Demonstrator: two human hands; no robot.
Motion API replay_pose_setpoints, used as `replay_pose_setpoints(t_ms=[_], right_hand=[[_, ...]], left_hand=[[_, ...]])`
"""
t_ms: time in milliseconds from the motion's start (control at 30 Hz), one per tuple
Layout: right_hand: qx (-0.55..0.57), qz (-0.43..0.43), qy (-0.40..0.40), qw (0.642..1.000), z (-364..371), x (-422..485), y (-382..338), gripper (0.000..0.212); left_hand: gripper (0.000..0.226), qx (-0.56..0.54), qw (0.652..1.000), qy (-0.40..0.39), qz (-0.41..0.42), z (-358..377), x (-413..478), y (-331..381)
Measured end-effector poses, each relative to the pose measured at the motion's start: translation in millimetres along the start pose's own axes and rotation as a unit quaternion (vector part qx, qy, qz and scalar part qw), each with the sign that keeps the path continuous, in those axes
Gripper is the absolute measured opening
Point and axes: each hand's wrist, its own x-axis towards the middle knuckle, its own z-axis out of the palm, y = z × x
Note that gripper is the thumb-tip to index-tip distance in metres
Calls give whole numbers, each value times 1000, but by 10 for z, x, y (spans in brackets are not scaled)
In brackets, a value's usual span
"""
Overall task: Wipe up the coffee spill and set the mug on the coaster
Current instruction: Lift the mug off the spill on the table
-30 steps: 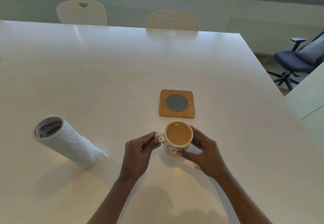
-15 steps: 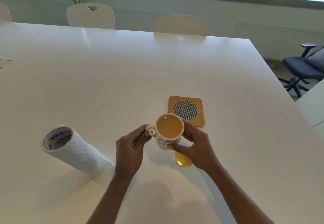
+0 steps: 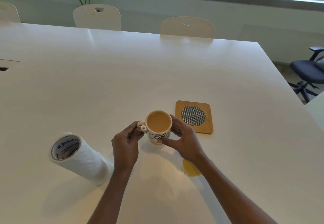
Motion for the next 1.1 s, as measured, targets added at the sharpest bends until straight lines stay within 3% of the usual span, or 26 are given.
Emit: replay_pose_setpoints(t_ms=[667,867,1100], right_hand=[[-18,22,-18,999,87,227,59,92],[-26,31,-22,999,75,221,75,91],[-32,28,-47,998,33,140,-13,108]], left_hand=[[39,27,1000,8,6,-43,189,-65],[26,57,998,27,-2,-34,176,-81],[40,158,982,70,74,1,3,22]])
